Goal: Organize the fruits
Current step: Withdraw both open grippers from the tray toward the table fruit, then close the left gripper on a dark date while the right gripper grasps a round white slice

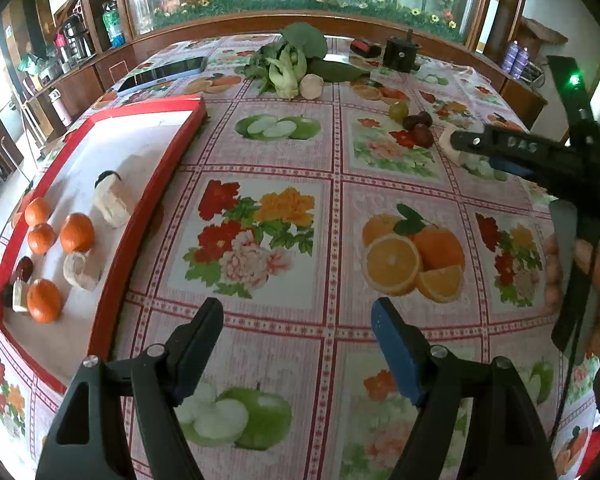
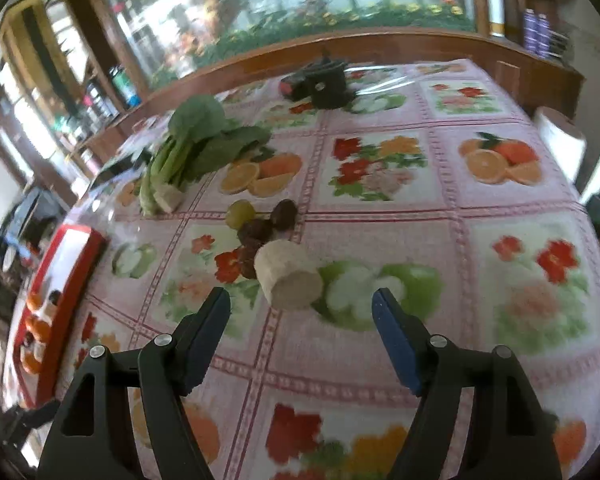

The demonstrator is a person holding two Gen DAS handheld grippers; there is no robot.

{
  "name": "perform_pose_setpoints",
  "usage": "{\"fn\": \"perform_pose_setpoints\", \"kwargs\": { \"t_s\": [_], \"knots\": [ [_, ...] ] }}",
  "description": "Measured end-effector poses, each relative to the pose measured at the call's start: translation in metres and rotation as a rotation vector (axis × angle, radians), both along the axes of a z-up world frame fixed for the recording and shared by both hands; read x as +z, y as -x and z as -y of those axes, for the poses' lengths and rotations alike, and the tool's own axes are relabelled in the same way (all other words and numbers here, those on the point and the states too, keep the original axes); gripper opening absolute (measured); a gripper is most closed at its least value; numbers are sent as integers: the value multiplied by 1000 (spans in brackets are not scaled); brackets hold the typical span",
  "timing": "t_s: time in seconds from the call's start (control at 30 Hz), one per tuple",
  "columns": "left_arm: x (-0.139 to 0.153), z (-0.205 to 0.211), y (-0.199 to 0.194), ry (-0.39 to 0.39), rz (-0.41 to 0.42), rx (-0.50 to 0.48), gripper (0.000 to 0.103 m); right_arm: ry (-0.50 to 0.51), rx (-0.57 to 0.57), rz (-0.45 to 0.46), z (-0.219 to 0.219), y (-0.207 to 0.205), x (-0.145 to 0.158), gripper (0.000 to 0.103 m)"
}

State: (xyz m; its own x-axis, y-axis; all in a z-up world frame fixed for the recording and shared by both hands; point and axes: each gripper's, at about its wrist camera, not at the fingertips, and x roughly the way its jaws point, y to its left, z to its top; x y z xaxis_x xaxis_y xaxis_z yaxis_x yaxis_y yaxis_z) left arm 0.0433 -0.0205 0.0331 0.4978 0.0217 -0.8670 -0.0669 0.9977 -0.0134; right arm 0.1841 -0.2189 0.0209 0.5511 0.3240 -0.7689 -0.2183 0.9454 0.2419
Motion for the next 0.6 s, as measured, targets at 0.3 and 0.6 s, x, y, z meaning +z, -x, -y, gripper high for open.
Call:
{"fn": "perform_pose_setpoints", "kwargs": {
  "t_s": [0.3, 0.6],
  "knots": [
    [13, 21, -52, -18, 22, -24, 79, 3, 61, 54, 6, 2, -4, 37],
    [4, 70, -119, 42, 8, -46, 79, -69, 22, 123, 40, 33, 3, 32]
  ]
}}
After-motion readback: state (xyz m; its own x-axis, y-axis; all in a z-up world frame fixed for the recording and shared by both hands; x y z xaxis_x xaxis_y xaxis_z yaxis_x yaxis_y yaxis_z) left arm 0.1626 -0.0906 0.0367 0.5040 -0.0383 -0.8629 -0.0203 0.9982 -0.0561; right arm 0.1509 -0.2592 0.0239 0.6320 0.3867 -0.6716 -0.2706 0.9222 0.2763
